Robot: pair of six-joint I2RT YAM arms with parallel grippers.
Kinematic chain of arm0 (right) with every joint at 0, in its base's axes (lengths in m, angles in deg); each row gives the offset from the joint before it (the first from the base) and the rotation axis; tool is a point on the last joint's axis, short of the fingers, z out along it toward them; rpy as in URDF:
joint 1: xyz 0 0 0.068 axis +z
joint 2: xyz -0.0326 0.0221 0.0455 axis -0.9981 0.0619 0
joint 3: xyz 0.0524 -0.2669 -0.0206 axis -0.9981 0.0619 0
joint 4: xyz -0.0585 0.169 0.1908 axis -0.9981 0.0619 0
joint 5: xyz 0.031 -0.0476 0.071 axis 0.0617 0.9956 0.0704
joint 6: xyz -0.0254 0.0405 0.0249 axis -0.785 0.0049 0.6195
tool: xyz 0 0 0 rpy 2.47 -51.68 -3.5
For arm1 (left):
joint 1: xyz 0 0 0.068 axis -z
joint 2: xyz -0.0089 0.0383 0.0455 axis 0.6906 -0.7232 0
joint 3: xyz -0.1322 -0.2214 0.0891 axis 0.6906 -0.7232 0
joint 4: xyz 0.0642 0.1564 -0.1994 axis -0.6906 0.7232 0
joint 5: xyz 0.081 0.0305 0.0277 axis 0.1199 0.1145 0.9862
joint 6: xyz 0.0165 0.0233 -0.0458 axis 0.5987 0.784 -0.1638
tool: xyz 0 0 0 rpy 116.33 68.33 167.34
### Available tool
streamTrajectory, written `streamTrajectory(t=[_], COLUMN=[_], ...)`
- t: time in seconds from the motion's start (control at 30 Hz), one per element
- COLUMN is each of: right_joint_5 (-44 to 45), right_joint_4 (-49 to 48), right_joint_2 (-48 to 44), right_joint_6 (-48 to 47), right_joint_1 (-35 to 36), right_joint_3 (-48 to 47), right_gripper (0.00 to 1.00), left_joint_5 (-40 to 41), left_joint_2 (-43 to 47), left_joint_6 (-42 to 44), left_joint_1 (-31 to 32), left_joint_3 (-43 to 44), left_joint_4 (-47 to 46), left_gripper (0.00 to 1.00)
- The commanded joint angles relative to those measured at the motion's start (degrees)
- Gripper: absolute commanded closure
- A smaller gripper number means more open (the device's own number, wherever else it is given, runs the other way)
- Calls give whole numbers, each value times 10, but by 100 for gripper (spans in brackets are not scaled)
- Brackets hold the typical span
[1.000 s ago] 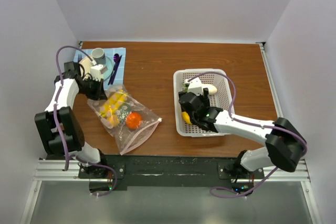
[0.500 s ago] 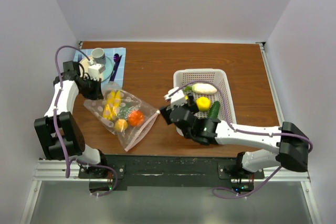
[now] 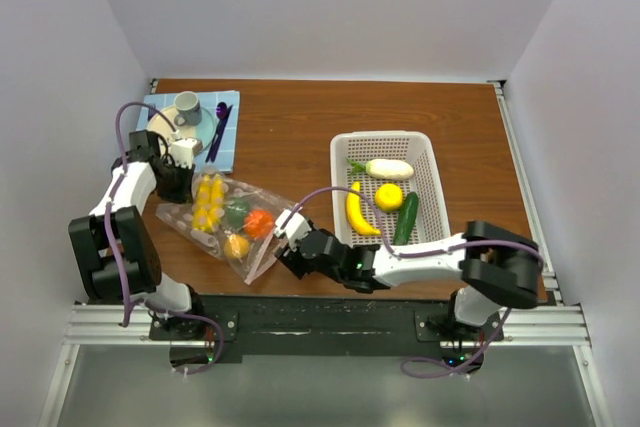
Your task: Open the zip-top bag and remove the fake food
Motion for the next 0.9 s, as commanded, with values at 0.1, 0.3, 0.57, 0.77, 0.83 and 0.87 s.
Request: streamTrajectory(t=[0.1,0.3,0.57,0.77,0.83,0.87], right_joint_5=[-44,-48,-44,-68,-62,-62], right_joint_4=[-118,-167,-197,-204,-204,-203], right_joint_2=[104,162,204,246,264,267], right_joint_6=[-19,-25,-56,-60,-56,-55], right_joint_1=[-13,-49,-68,-69,-69,-69], right_joint_3=[-79,-123,-159,-203,-209,-212], right_gripper=[20,1,1,1,1,1], left_joint_5=[-8,-32,-63,-63,-70,-71], left_joint_2=[-6,-10,-19,-24,-22,-20], left_joint_6=[6,39,115,144,152,157], left_joint_1=[3,19,28,33,36,36], left_joint_3=[-12,-17,-27,-29,-29,-29], left_joint_4=[-16,7,59,82,91,95], left_gripper=[100,100,100,100,100,100])
